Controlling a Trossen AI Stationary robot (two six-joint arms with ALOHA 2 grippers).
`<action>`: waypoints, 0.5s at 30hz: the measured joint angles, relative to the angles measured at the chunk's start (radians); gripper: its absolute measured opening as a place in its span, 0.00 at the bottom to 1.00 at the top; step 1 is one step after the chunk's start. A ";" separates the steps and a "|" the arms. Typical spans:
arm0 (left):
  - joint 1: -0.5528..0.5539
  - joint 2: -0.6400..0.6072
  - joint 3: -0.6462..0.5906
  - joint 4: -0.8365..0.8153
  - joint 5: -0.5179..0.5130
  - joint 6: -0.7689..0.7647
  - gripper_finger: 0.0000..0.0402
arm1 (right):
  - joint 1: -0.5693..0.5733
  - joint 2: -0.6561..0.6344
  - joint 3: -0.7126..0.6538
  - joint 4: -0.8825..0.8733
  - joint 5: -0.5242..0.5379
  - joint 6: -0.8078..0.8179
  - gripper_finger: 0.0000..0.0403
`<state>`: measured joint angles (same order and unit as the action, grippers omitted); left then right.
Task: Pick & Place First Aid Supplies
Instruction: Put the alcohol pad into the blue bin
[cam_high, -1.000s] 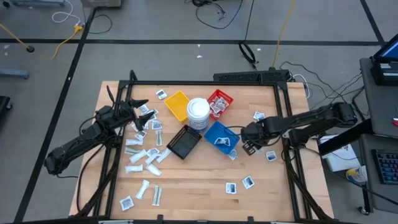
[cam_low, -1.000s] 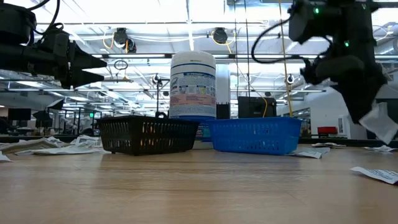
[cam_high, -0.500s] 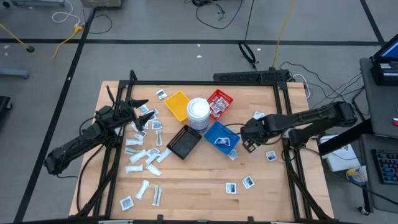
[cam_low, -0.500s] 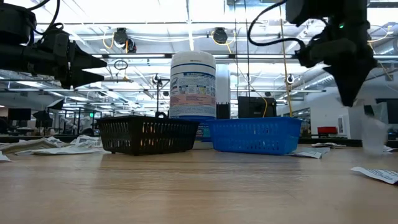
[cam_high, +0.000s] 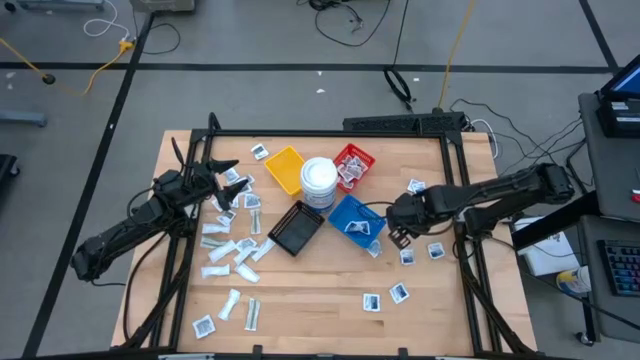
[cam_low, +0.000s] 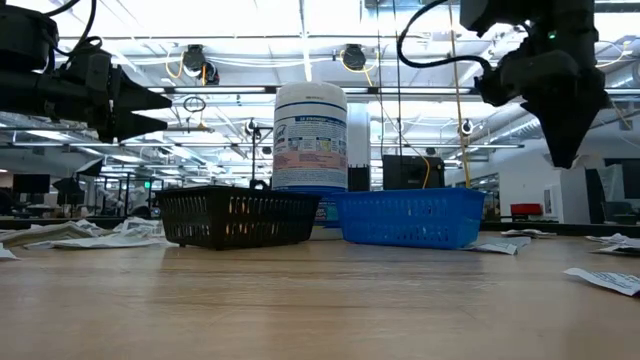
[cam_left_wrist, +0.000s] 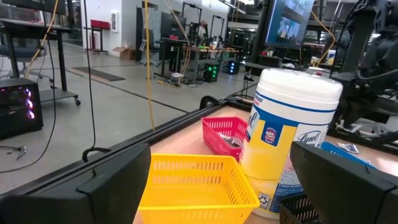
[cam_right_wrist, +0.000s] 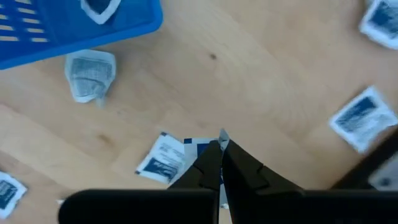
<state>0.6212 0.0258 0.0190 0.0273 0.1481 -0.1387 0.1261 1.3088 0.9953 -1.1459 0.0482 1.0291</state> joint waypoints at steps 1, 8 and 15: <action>0.000 0.000 0.000 0.000 0.000 0.000 0.98 | -0.001 0.009 0.012 -0.003 0.000 -0.004 0.00; 0.000 0.000 0.000 0.000 0.000 0.000 0.98 | -0.036 0.133 0.153 -0.009 0.000 -0.118 0.00; 0.000 0.000 0.000 0.000 0.000 0.000 0.98 | -0.106 0.306 0.356 -0.017 -0.001 -0.290 0.00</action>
<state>0.6212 0.0260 0.0192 0.0271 0.1480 -0.1387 0.0203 1.6150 1.3515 -1.1629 0.0477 0.7395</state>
